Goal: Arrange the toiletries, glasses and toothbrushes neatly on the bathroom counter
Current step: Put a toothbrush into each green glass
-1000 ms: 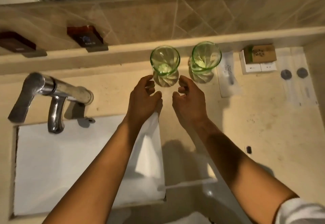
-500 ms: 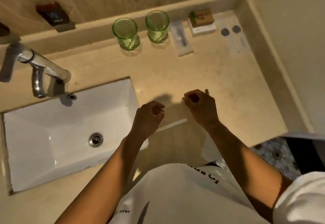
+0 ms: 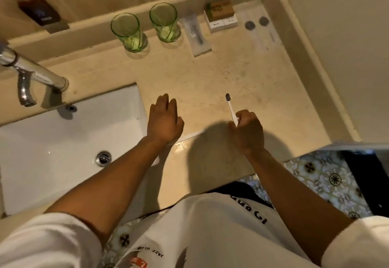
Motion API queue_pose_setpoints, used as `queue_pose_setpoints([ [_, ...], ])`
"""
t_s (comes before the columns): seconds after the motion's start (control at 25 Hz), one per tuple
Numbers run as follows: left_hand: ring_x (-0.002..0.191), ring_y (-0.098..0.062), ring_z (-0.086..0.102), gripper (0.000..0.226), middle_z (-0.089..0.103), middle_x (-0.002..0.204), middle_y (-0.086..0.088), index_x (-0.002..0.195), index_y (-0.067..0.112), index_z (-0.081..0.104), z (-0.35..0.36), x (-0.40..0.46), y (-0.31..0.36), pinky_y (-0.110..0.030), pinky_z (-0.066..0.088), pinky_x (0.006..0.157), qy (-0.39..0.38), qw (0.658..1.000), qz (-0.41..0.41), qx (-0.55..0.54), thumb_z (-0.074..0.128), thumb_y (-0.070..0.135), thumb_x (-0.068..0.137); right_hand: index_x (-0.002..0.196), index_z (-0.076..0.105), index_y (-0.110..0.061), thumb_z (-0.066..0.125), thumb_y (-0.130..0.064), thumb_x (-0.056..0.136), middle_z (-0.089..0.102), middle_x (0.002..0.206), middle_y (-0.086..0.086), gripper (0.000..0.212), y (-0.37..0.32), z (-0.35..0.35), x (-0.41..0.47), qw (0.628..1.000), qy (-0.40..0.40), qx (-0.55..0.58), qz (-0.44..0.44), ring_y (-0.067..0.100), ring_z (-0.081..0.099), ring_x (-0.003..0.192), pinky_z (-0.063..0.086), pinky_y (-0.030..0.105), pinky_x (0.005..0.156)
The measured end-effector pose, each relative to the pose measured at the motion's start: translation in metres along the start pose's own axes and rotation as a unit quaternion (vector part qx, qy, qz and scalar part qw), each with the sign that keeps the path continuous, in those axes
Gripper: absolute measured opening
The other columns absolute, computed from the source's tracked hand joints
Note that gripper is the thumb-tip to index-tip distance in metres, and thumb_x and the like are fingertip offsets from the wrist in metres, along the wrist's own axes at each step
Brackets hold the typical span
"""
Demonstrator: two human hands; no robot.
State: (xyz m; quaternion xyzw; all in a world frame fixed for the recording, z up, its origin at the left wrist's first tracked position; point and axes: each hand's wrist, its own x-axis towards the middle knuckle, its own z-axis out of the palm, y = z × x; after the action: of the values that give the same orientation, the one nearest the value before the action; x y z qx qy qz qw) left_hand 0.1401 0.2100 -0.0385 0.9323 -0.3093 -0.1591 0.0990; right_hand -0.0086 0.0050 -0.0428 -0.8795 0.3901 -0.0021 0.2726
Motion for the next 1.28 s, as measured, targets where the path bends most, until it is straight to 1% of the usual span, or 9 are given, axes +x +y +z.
queue_pose_setpoints([
  [0.16,0.15,-0.038,0.021,0.068,0.027,0.161,-0.023,0.149,0.002,0.035,0.004,0.027,0.003,-0.053,0.019,0.123,0.009,0.994,-0.103,0.033,0.046,0.039,0.093,0.096,0.07,-0.011,0.063,-0.029,0.094,0.071,0.092,0.011,0.019,0.008,-0.003,0.024,0.997,-0.067,-0.039,-0.011,0.031,0.068,0.084,0.056,0.04,0.072],
  [0.32,0.153,-0.039,0.015,0.073,0.021,0.164,-0.024,0.154,0.0,0.028,0.011,0.065,0.0,-0.053,0.011,0.126,0.037,0.99,-0.138,-0.005,0.042,0.04,0.094,0.081,0.069,-0.027,0.069,-0.033,0.087,0.068,0.072,-0.011,0.009,0.001,-0.008,0.049,0.99,-0.138,0.035,-0.023,0.005,0.063,0.064,0.048,0.018,0.059],
  [0.4,0.153,-0.039,0.017,0.074,0.024,0.163,-0.024,0.153,0.0,0.03,0.016,0.079,-0.009,-0.054,0.012,0.126,0.064,0.99,-0.129,-0.009,0.043,0.041,0.093,0.077,0.067,-0.027,0.069,-0.034,0.088,0.066,0.068,-0.014,0.013,-0.011,-0.013,0.07,0.981,-0.171,0.07,-0.059,0.0,0.063,0.061,0.045,0.008,0.054],
  [0.56,0.152,-0.034,0.023,0.073,0.033,0.16,-0.021,0.149,0.003,0.04,0.022,0.086,-0.024,-0.05,0.013,0.127,0.119,0.986,-0.111,-0.029,0.051,0.041,0.089,0.078,0.071,-0.021,0.069,-0.032,0.089,0.072,0.071,-0.003,0.016,-0.065,-0.02,0.124,0.962,-0.192,0.168,-0.094,0.011,0.069,0.067,0.055,0.021,0.06],
  [0.72,0.153,-0.033,0.024,0.071,0.036,0.16,-0.018,0.148,0.005,0.044,0.023,0.086,-0.025,-0.049,0.014,0.127,0.116,0.986,-0.117,-0.024,0.051,0.041,0.087,0.085,0.072,-0.019,0.07,-0.03,0.091,0.072,0.077,-0.001,0.013,-0.145,-0.026,0.175,0.945,-0.172,0.232,-0.153,0.017,0.069,0.075,0.055,0.03,0.074],
  [0.88,0.155,-0.028,0.017,0.071,0.031,0.163,-0.014,0.15,0.01,0.041,0.027,0.09,-0.028,-0.048,0.011,0.127,0.11,0.986,-0.122,-0.005,0.051,0.041,0.088,0.084,0.068,-0.01,0.069,-0.02,0.092,0.063,0.067,0.004,0.012,-0.208,-0.036,0.223,0.922,-0.087,0.262,-0.27,0.023,0.064,0.063,0.057,0.035,0.065],
  [1.0,0.156,-0.027,0.014,0.073,0.028,0.165,-0.013,0.152,0.011,0.038,0.029,0.089,-0.028,-0.047,0.01,0.127,0.096,0.988,-0.119,0.008,0.049,0.045,0.088,0.08,0.066,-0.016,0.069,-0.016,0.09,0.052,0.059,0.001,0.011,-0.228,-0.042,0.244,0.894,-0.086,0.364,-0.248,0.026,0.056,0.058,0.054,0.044,0.06],
  [1.12,0.156,-0.028,0.013,0.073,0.028,0.165,-0.013,0.153,0.011,0.037,0.03,0.088,-0.031,-0.046,0.008,0.126,0.1,0.988,-0.118,0.007,0.047,0.047,0.09,0.084,0.069,-0.011,0.068,-0.021,0.091,0.064,0.071,0.024,0.013,-0.241,-0.036,0.26,0.898,-0.061,0.357,-0.252,0.043,0.061,0.065,0.055,0.047,0.06],
  [1.28,0.156,-0.027,0.013,0.074,0.026,0.165,-0.011,0.154,0.014,0.033,0.029,0.088,-0.032,-0.047,0.01,0.126,0.103,0.988,-0.116,-0.008,0.047,0.048,0.09,0.09,0.074,-0.007,0.069,-0.025,0.092,0.07,0.077,0.022,0.019,-0.25,-0.024,0.276,0.913,-0.042,0.328,-0.239,0.031,0.065,0.065,0.056,0.037,0.06],
])
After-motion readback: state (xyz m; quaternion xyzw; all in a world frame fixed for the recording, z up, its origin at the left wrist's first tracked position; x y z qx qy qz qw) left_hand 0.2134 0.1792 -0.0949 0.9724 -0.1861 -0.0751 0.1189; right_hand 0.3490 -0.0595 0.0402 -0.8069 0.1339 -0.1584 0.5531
